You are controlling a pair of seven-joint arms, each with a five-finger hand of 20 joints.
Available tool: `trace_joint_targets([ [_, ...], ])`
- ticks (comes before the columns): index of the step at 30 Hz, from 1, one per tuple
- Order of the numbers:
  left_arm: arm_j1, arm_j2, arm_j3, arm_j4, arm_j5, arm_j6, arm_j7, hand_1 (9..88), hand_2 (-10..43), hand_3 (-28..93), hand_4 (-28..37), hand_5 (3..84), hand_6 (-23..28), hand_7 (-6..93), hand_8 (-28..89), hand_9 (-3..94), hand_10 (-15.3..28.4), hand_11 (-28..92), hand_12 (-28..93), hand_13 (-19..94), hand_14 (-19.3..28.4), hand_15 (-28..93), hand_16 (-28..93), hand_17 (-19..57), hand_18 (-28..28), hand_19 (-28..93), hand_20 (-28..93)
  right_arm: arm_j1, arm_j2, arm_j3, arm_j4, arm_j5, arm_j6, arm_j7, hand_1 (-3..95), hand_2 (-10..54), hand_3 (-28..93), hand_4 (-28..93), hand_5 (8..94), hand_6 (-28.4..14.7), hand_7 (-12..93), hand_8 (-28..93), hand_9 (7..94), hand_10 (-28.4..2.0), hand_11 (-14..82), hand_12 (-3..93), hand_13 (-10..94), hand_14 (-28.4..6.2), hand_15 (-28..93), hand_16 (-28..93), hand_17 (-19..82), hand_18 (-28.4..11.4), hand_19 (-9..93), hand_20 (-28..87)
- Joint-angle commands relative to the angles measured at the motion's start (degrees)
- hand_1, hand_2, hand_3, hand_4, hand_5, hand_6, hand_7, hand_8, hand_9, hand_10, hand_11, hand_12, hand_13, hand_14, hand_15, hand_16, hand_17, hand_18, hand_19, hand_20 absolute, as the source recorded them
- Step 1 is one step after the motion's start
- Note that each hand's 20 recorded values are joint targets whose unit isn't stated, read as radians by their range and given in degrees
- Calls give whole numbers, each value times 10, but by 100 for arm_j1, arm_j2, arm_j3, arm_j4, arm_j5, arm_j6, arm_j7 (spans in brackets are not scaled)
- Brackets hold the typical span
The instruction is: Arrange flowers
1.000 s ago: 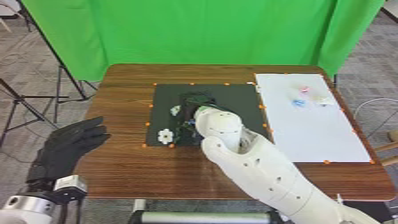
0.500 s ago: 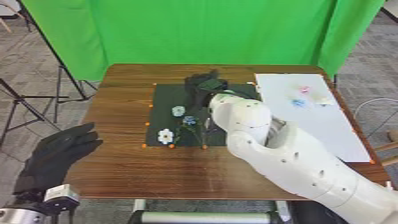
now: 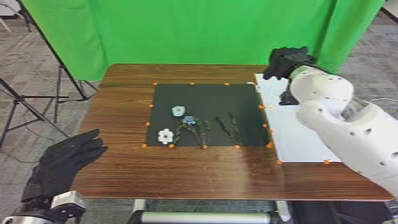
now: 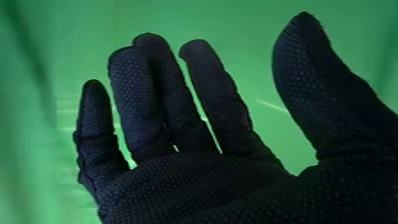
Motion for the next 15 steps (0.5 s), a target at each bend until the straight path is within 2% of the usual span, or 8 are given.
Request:
trace_joint_targets([
  [1, 22, 177, 142, 31, -148, 117, 186, 265, 57, 818, -144, 449, 138, 131, -82, 388, 220, 345, 93, 290, 284, 569, -118, -93, 219, 577, 152, -663, 189, 479, 412, -100, -198, 330, 285, -53, 871, -275, 488, -77, 168, -114, 476, -207, 326, 188, 313, -244, 772, 155, -10, -284, 634, 391],
  [4, -18, 138, 160, 40, -107, 81, 167, 265, 57, 818, -145, 449, 138, 131, -81, 388, 221, 346, 93, 290, 284, 569, -118, -93, 219, 577, 152, -819, 50, 615, 519, -195, -339, 339, 282, -53, 872, -277, 486, -73, 172, -115, 475, -201, 316, 187, 312, -242, 768, 154, -11, -284, 634, 386],
  [5, -18, 233, 181, 55, -174, 129, 245, 265, 57, 818, -145, 449, 138, 131, -81, 388, 221, 346, 93, 290, 284, 570, -118, -93, 219, 577, 152, -815, 36, 578, 561, -220, -311, 338, 282, -53, 873, -278, 486, -72, 174, -116, 475, -199, 311, 187, 311, -241, 767, 153, -11, -284, 633, 384],
  [6, -35, 212, 176, 52, -158, 111, 218, 265, 57, 818, -145, 449, 138, 131, -81, 389, 221, 347, 93, 290, 284, 570, -118, -93, 219, 577, 152, -840, 4, 576, 595, -281, -296, 304, 281, -53, 873, -279, 486, -71, 175, -117, 475, -199, 309, 188, 312, -241, 766, 153, -12, -284, 634, 382],
  [7, -15, 267, 179, 60, -194, 126, 266, 264, 57, 818, -144, 449, 138, 131, -81, 389, 221, 347, 93, 290, 284, 570, -118, -93, 219, 576, 152, -835, -19, 554, 629, -306, -329, 293, 281, -53, 873, -279, 486, -71, 176, -118, 476, -198, 306, 189, 312, -240, 766, 152, -12, -284, 634, 381],
  [11, -147, 187, 245, 95, -118, 56, 194, 264, 58, 818, -143, 449, 138, 131, -82, 389, 221, 347, 93, 289, 284, 569, -119, -93, 219, 577, 152, -871, -124, 582, 783, -395, -342, 316, 278, -52, 874, -280, 485, -69, 179, -121, 477, -196, 300, 190, 312, -239, 764, 151, -13, -284, 635, 376],
  [14, -173, 138, 239, 95, -72, 8, 128, 265, 58, 816, -145, 449, 138, 132, -81, 388, 220, 348, 93, 288, 284, 570, -118, -93, 219, 576, 153, -968, -124, 647, 852, -464, -410, 348, 277, -52, 875, -281, 485, -69, 179, -121, 476, -195, 298, 191, 311, -238, 763, 151, -13, -284, 636, 373],
  [15, -159, 181, 234, 97, -100, 27, 151, 265, 58, 817, -145, 449, 138, 132, -81, 389, 220, 347, 92, 289, 284, 570, -119, -93, 219, 576, 153, -980, -97, 631, 867, -460, -402, 378, 277, -52, 875, -281, 485, -68, 179, -121, 477, -195, 297, 191, 311, -238, 763, 151, -13, -284, 636, 373],
])
